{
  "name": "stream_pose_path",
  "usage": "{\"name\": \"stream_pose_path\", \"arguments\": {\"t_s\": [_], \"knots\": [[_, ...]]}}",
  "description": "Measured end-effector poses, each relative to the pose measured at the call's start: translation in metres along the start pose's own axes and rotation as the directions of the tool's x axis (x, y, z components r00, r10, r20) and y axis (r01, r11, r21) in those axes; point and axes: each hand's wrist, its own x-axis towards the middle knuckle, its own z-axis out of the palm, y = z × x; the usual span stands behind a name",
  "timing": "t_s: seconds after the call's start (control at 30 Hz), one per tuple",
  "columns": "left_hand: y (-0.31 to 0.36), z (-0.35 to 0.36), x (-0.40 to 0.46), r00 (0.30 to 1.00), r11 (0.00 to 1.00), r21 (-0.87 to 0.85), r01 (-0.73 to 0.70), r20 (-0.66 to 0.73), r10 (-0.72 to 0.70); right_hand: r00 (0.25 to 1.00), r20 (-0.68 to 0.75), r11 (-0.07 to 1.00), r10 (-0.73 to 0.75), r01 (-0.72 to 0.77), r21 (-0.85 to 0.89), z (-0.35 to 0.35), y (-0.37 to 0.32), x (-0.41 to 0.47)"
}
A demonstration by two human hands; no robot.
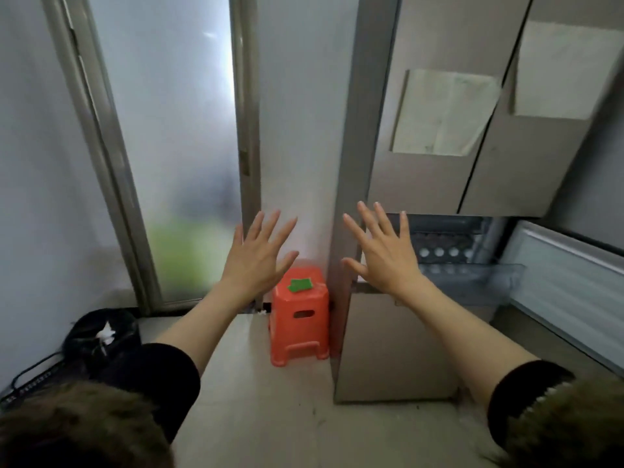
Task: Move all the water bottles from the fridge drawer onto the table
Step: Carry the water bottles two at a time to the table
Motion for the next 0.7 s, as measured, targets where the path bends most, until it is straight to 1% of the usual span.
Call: {"name": "stream_pose_path", "arguments": {"t_s": [0.13, 0.3, 0.4, 0.53, 0.7], "knots": [[0.071, 0.035, 0.041, 0.995, 0.991, -0.094, -0.094, 0.010, 0.096, 0.992, 0.062, 0.994, 0.109, -0.108, -0.015, 0.030, 0.065, -0.024], [0.138, 0.089, 0.105, 0.985, 0.976, -0.144, -0.162, 0.039, 0.169, 0.969, 0.141, 0.980, 0.201, -0.199, -0.031, 0.082, 0.139, -0.028], [0.174, 0.125, 0.152, 0.981, 0.961, -0.220, -0.166, 0.060, 0.183, 0.948, 0.195, 0.967, 0.253, -0.249, -0.044, 0.114, 0.186, -0.020], [0.216, 0.172, 0.207, 0.971, 0.936, -0.309, -0.170, 0.108, 0.212, 0.923, 0.264, 0.960, 0.281, -0.277, -0.053, 0.155, 0.243, -0.001], [0.257, 0.222, 0.262, 0.955, 0.916, -0.381, -0.124, 0.205, 0.215, 0.890, 0.327, 0.942, 0.317, -0.334, -0.004, 0.207, 0.299, 0.020]]}}
